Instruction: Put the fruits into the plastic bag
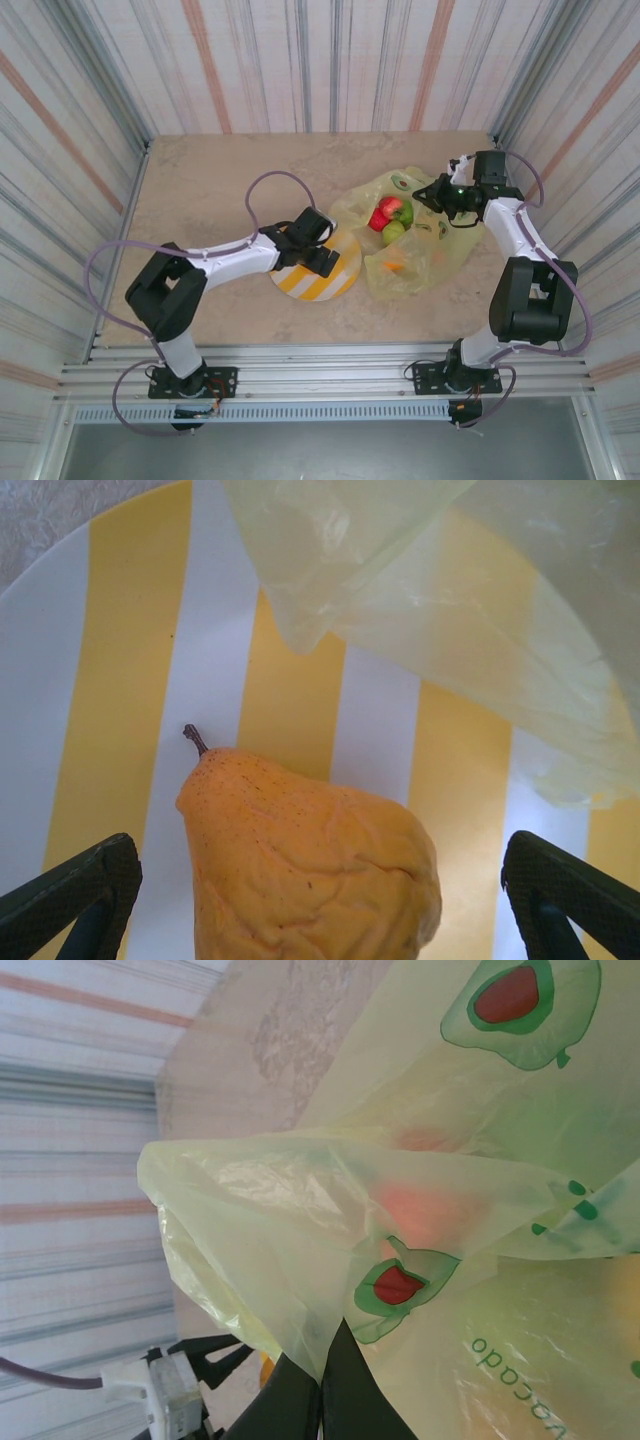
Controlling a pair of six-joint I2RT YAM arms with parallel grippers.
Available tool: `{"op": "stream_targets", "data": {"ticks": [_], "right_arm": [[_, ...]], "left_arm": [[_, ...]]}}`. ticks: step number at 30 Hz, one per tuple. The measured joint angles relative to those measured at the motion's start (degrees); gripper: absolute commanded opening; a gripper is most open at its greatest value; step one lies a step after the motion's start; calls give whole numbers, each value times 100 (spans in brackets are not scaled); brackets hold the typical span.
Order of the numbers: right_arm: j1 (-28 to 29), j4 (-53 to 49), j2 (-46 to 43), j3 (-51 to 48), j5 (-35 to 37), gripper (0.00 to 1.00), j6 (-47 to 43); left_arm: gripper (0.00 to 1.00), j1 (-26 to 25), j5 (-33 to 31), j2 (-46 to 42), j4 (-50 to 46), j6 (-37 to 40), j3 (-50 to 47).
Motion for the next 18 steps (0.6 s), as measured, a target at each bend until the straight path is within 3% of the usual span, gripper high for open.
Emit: {"op": "stream_targets", "data": {"ticks": [18], "right_arm": [[7, 4, 7, -24, 0, 0, 0]], "left_arm": [[79, -7, -221, 317, -256, -151, 111]]}}
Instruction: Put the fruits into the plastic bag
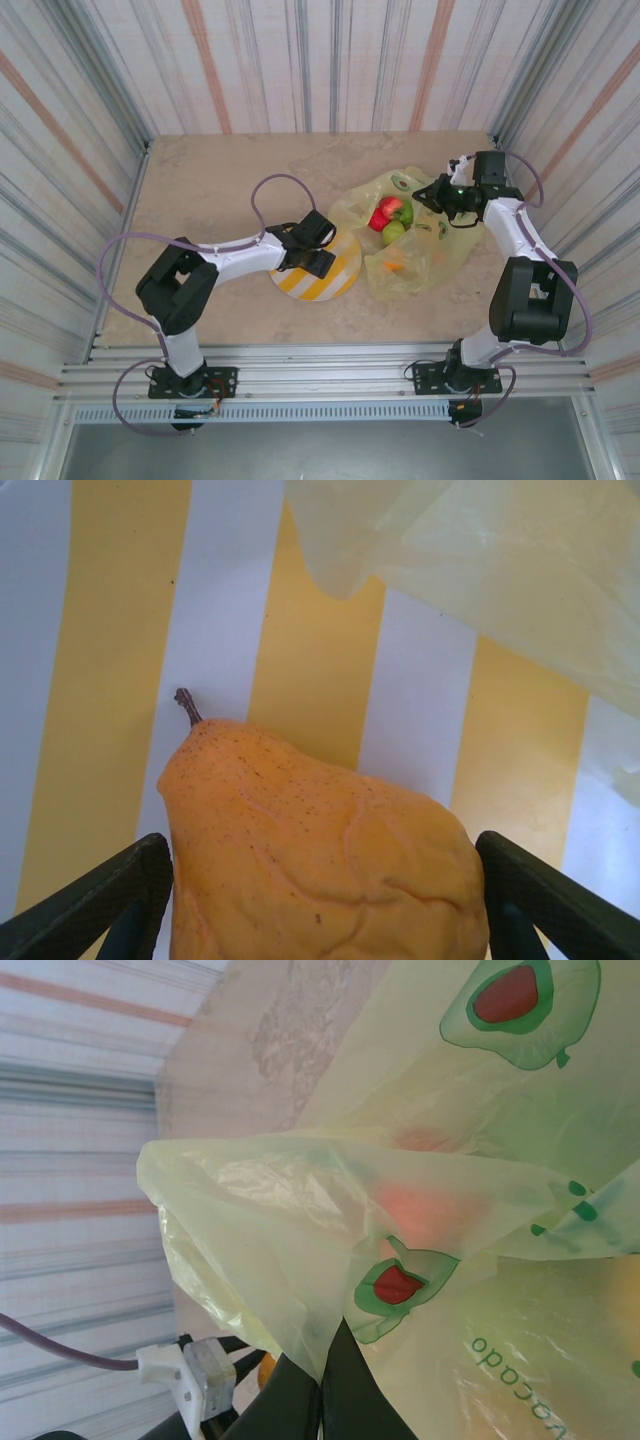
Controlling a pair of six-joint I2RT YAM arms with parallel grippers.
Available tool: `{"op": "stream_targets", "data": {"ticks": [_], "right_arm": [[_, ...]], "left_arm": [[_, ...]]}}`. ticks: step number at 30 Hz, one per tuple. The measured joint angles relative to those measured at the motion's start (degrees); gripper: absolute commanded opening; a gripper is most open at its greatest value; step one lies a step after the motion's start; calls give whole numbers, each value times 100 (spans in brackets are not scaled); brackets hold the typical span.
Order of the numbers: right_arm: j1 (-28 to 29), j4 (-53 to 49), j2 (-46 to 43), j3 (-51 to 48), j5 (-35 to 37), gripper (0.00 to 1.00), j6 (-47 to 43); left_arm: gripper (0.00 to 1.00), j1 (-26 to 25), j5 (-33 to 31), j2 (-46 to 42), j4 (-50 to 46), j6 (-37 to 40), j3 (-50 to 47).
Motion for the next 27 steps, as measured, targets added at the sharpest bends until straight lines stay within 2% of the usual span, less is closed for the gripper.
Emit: {"op": "stream_targets", "data": {"ticks": [6, 12, 18, 22, 27], "right_arm": [[0, 0, 0, -39, 0, 0, 0], [0, 0, 4, -39, 0, 0, 0], [2, 2, 4, -39, 0, 0, 0], [20, 37, 4, -42, 0, 0, 0], [74, 90, 4, -83, 0, 0, 0]], "left_arm": [[75, -46, -173, -79, -83, -2, -11], [70, -330, -210, -601, -48, 4, -42], [67, -581, 293, -1172, 413, 22, -28], [66, -579, 684, -994, 588, 76, 372], [66, -579, 1056, -227, 767, 205, 1392]]}}
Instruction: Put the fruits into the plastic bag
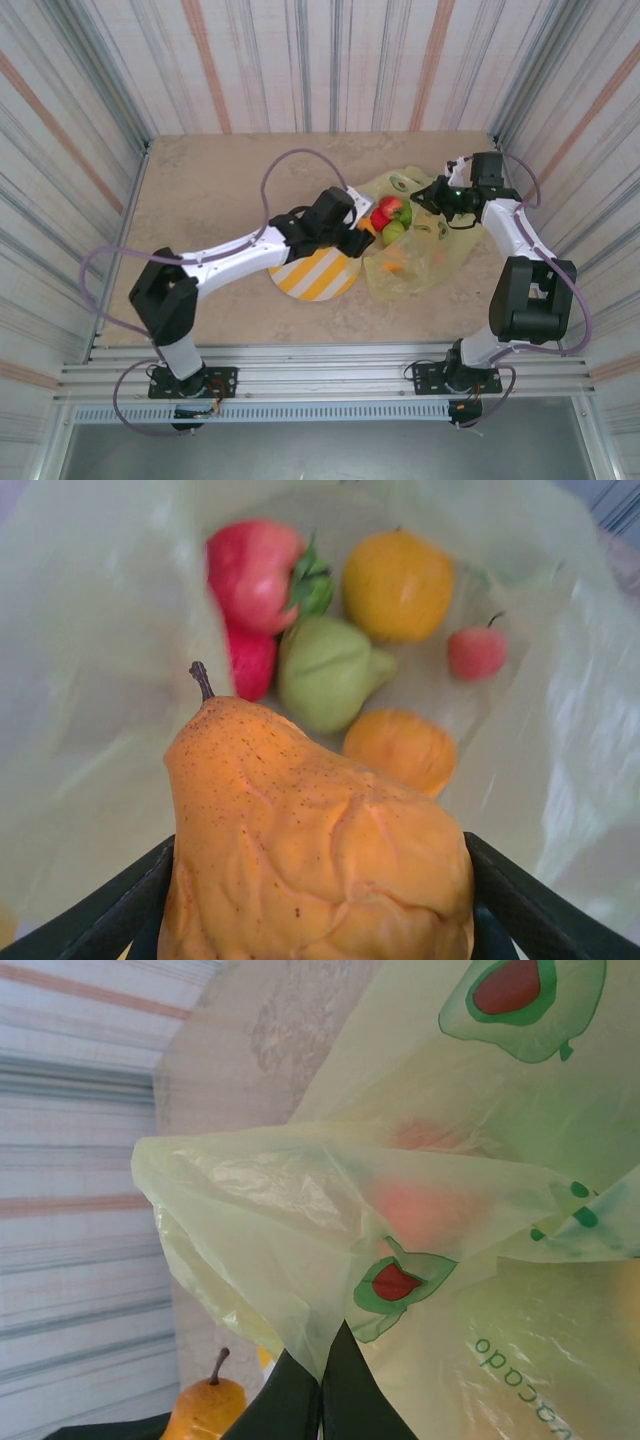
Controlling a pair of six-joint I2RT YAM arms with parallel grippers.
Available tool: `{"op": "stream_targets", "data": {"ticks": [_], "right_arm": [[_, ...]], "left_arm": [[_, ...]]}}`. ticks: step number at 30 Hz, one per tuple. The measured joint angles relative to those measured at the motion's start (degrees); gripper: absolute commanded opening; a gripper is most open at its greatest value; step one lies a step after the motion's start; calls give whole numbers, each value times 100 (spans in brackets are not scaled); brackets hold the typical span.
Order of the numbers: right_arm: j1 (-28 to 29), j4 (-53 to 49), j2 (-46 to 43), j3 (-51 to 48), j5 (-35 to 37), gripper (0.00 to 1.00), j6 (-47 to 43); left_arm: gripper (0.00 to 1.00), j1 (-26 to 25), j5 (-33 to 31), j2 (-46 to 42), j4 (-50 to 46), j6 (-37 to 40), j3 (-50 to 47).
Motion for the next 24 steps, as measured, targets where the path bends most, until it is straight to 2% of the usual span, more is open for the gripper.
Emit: {"op": "stream_targets", "data": {"ticks": [10, 19, 24], "right_arm": [[7, -26, -2, 2, -2, 0, 0], [0, -151, -66, 2, 2, 0, 0], [0, -166, -136, 2, 0, 0, 0]], "left_arm": [[65, -2, 446, 1484, 385, 68, 1329], [65, 0, 463, 2277, 876, -164, 1937], [73, 0, 468, 2549, 1252, -376, 2020]]}}
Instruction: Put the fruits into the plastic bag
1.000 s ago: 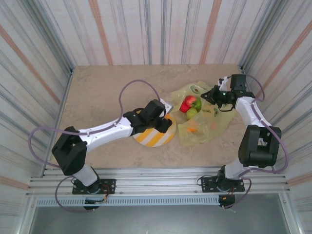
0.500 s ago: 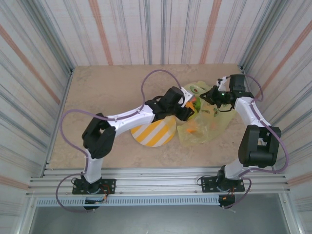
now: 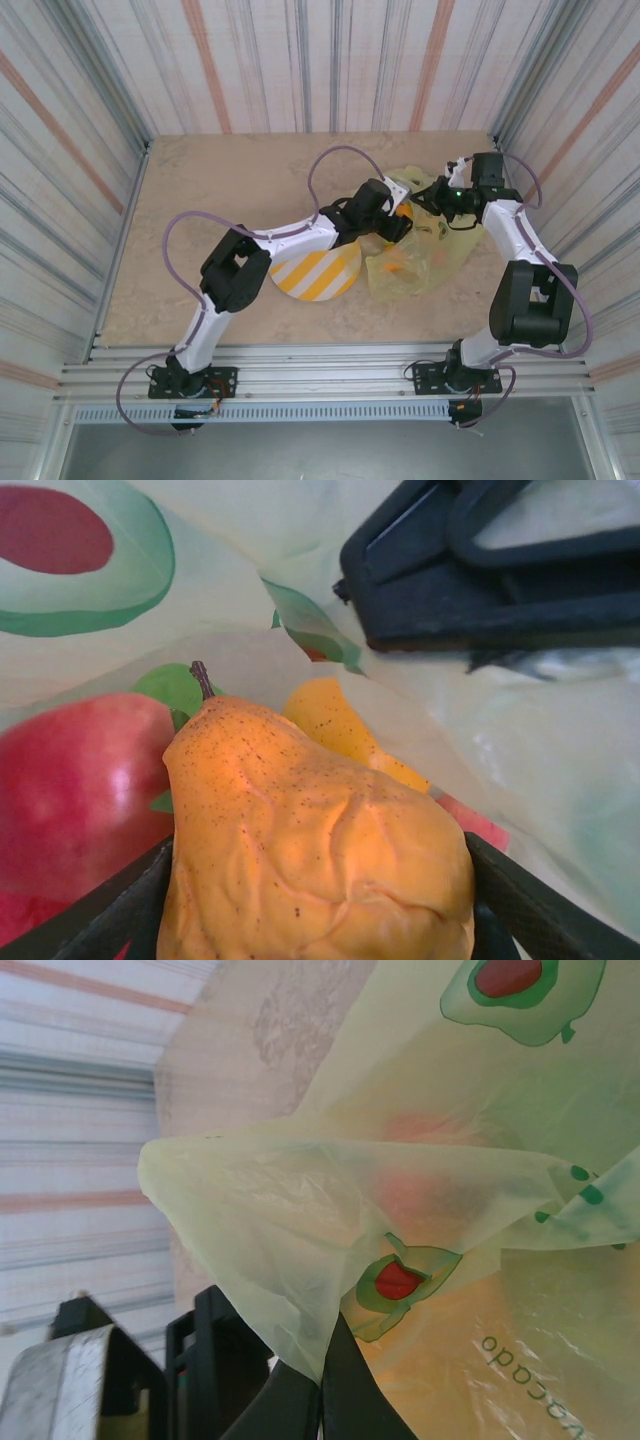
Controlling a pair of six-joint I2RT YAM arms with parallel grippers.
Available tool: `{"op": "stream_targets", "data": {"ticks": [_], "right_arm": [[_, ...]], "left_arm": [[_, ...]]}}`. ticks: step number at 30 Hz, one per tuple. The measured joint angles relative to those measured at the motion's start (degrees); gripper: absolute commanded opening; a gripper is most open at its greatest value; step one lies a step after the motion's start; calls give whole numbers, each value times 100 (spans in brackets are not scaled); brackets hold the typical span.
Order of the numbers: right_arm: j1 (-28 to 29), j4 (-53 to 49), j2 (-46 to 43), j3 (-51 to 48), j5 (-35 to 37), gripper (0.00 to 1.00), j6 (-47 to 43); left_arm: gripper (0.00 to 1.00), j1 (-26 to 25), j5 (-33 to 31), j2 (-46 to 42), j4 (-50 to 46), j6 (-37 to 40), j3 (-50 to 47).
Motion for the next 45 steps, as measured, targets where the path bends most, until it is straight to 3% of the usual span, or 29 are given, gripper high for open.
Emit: {"op": "stream_targets", "data": {"ticks": [20, 45], "right_arm": [[-37, -22, -2, 7, 0, 0, 0], [-48, -22, 0, 11, 0, 0, 0]], "left_arm": [[84, 0, 323, 63, 214, -125, 13], [78, 133, 520, -1397, -125, 841, -1080]]}}
